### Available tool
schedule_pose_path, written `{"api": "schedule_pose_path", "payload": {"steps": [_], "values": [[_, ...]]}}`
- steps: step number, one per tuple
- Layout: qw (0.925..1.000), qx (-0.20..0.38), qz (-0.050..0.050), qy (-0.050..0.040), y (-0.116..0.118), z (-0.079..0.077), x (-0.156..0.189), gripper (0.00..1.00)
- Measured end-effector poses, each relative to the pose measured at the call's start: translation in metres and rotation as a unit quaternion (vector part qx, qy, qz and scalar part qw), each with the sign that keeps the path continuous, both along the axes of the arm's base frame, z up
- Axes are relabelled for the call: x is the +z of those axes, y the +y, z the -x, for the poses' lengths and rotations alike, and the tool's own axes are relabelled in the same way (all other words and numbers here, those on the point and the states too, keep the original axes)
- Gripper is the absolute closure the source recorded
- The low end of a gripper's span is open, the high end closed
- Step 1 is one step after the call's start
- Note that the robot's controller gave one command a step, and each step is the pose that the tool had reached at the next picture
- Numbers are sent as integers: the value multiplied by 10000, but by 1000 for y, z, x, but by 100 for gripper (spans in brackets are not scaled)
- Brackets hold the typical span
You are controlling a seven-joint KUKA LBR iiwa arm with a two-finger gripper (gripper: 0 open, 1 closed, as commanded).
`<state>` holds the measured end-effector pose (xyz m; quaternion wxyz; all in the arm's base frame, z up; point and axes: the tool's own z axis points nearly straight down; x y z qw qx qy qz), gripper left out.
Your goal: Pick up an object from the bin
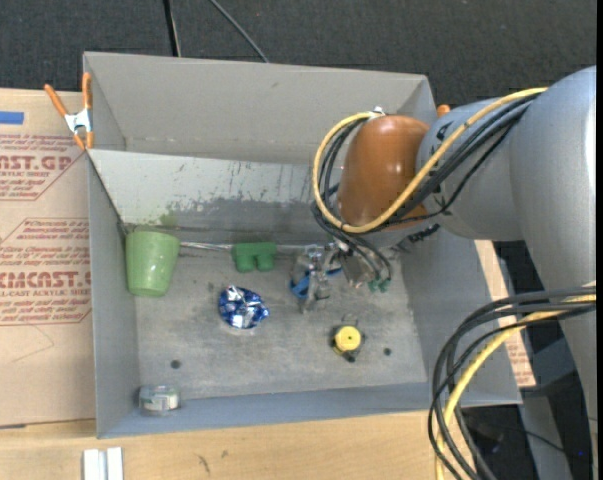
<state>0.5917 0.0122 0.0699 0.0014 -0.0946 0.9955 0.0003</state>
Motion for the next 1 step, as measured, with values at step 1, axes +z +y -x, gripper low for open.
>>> {"api": "schedule_pose_path", "payload": {"steps": [1], "values": [[10000,-1,2,-8,0,-1,17,100]]}}
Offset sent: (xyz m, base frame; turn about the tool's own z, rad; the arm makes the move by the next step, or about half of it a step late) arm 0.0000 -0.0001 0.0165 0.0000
